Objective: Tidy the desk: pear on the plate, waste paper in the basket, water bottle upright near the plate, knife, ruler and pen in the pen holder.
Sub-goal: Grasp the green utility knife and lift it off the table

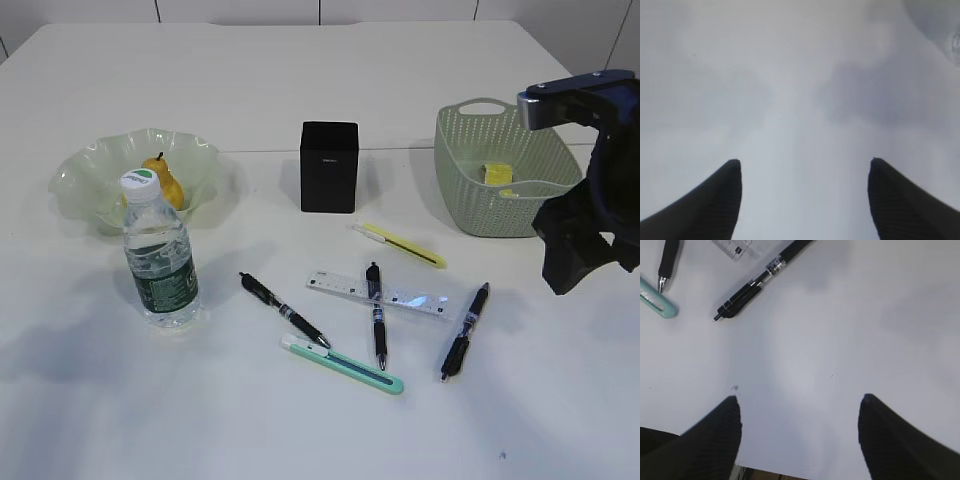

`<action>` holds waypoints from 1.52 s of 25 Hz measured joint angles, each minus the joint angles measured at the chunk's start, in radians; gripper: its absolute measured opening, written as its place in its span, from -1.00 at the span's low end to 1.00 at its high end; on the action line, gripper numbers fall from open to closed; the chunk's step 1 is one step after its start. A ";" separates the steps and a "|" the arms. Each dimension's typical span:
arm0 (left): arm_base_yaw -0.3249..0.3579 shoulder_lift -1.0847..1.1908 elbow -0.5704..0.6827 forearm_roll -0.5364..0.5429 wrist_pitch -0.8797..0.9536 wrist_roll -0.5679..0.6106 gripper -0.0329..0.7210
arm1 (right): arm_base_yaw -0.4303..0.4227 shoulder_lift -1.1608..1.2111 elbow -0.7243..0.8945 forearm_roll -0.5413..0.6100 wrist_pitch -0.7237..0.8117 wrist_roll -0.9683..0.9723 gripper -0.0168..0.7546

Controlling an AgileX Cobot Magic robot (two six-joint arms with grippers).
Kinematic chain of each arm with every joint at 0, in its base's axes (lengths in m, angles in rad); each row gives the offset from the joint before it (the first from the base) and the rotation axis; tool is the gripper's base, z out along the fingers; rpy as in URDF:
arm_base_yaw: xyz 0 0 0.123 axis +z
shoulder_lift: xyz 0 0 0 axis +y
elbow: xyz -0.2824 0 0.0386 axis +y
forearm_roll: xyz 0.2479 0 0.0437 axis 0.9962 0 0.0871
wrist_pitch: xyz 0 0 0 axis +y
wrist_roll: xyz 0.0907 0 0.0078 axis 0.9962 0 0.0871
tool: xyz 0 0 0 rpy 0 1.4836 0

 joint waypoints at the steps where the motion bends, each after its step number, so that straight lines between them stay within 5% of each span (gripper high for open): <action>1: 0.000 0.000 -0.021 -0.020 0.048 0.024 0.55 | 0.000 0.000 0.000 0.000 -0.002 0.000 0.44; 8: 0.000 -0.007 -0.139 -0.172 0.315 0.109 0.51 | 0.000 0.000 0.000 -0.002 -0.014 -0.006 0.44; 20: 0.000 -0.081 -0.142 -0.196 0.346 0.113 0.48 | 0.002 0.000 0.000 0.041 0.004 -0.062 0.32; 30: 0.000 -0.081 -0.142 -0.266 0.347 0.114 0.47 | 0.222 0.054 -0.028 0.043 -0.056 -0.170 0.30; 38: 0.000 -0.081 -0.142 -0.269 0.322 0.114 0.47 | 0.279 0.261 -0.233 0.045 -0.028 -0.245 0.30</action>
